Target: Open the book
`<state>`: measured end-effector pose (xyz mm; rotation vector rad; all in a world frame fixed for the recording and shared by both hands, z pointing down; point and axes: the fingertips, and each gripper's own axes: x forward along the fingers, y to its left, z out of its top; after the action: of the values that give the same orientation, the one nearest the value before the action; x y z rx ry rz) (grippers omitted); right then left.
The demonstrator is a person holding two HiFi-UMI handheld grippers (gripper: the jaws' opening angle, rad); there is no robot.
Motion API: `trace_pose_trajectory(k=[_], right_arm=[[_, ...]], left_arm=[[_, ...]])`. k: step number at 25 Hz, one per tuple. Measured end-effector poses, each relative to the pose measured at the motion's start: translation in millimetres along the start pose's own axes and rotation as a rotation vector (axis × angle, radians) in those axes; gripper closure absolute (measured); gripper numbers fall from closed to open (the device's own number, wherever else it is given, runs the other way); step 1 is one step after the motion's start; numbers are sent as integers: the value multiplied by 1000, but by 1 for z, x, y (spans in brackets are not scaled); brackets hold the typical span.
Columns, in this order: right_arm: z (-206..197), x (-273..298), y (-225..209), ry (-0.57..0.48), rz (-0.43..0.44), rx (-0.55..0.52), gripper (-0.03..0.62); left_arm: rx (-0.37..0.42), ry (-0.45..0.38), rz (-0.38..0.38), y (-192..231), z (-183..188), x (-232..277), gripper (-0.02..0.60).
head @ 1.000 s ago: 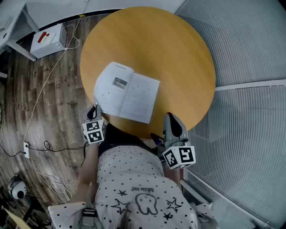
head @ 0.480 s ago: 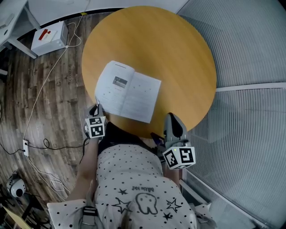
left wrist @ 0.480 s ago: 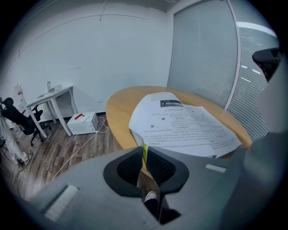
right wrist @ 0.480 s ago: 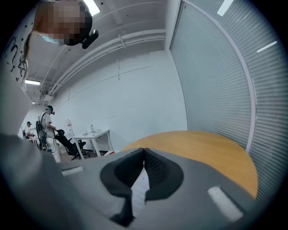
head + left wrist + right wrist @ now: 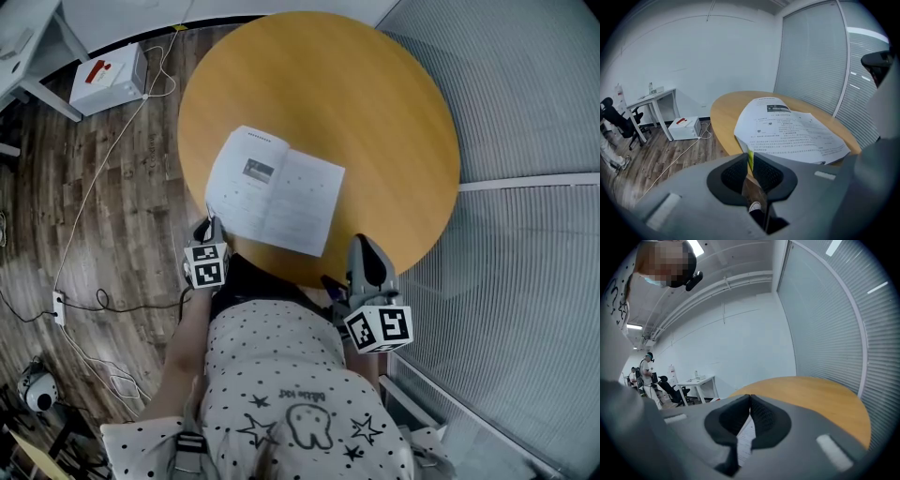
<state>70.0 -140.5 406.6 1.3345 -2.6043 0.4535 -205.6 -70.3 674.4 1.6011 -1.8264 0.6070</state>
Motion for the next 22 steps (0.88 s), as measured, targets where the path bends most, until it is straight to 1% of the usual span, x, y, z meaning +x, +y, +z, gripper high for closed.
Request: trace_pose_trajectory(k=[6,9,10,13,14,18,21,22], right_arm=[[1,-1,3,-4,-4,0,591],[1,0,5,-6,-1,1,591],[1,0,5,-6,0,0,591],[2,1,8,-3,0,-4,591],[2,1,8,-2,0,-5,591],[4,3,10,-6,-2,-6,591],[7,4,12,-11,-1,-8,591],[9,5,12,-13,-3,-8,591]], left_arm=[[28,-12,-14,-1,3,-1,534],[38,-13,-13,1,4,-1,518],[30,-8,-6,4,5,-2,499],[1,11,6,15,6,-5,381],[1,8,3,18,9,-7,360],[29,-55,-21,25,28,-22,357],[16,-107,-43,27,49,-34,359],[10,-129,-50,27,57,-37,375]])
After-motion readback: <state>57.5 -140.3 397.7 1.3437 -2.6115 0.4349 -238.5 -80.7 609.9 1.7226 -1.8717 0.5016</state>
